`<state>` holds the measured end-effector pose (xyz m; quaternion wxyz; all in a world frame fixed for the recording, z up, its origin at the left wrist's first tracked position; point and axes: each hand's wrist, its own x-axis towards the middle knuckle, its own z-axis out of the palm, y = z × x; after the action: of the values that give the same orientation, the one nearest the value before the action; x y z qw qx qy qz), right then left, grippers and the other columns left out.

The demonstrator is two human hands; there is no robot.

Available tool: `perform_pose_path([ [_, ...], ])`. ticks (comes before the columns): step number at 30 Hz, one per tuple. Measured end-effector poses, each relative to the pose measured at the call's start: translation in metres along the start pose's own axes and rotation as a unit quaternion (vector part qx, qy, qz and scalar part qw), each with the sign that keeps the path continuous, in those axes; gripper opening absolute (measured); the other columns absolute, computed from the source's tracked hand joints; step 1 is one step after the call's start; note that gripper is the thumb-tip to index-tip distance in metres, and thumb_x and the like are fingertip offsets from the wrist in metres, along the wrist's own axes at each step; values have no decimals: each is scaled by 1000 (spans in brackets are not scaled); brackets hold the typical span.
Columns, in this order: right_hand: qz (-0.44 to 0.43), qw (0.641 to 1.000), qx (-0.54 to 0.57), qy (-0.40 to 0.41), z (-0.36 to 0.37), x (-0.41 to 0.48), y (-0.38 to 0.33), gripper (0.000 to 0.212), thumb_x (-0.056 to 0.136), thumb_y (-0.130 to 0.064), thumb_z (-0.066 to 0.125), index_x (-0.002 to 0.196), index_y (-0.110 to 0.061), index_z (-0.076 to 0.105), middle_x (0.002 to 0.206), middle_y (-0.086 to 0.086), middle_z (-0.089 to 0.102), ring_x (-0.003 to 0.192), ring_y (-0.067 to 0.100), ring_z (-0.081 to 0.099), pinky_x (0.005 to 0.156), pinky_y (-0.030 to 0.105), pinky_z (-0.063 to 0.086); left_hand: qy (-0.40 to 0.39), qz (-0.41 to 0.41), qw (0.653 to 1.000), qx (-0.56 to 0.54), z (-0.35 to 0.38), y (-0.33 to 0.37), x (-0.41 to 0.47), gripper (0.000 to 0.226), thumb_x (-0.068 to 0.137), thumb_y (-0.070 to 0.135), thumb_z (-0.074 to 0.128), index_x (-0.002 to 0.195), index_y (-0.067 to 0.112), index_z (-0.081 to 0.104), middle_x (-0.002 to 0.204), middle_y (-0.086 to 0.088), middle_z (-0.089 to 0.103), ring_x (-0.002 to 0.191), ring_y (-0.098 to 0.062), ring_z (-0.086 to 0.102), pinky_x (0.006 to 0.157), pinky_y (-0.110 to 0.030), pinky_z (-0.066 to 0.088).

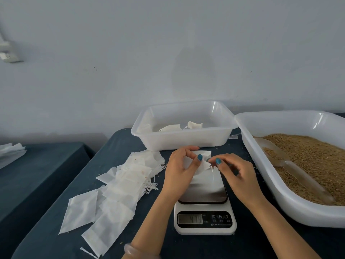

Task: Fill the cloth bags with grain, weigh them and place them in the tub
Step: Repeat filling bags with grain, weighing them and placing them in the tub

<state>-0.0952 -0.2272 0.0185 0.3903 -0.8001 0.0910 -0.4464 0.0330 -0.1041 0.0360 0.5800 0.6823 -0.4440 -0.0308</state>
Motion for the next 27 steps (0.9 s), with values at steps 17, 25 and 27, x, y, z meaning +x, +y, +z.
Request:
perform_pose_path([
  [17, -40, 995, -90, 34, 2, 0, -1, 23, 87, -47, 58, 91, -28, 71, 86, -18, 62, 84, 9, 59, 64, 33, 53, -147, 10, 983, 106, -1, 10, -10, 69, 80, 38, 63, 140, 35, 29, 127, 8, 51, 122, -5, 45, 100, -23, 38],
  [25, -169, 973, -150, 56, 9, 0, -8, 26, 90, -38, 62, 88, -15, 76, 77, -11, 60, 81, 13, 51, 69, 25, 45, -62, 65, 972, 215, 8, 0, -7, 52, 79, 34, 77, 121, 12, 54, 113, 5, 62, 104, -16, 54, 88, -27, 44],
  [27, -183, 970, -152, 54, 11, -1, -10, 27, 91, -38, 61, 88, -16, 76, 76, -8, 59, 81, 12, 49, 69, 24, 45, -58, 68, 975, 206, 6, -2, -5, 39, 80, 30, 76, 107, 12, 55, 99, 5, 62, 92, -16, 53, 79, -31, 45],
])
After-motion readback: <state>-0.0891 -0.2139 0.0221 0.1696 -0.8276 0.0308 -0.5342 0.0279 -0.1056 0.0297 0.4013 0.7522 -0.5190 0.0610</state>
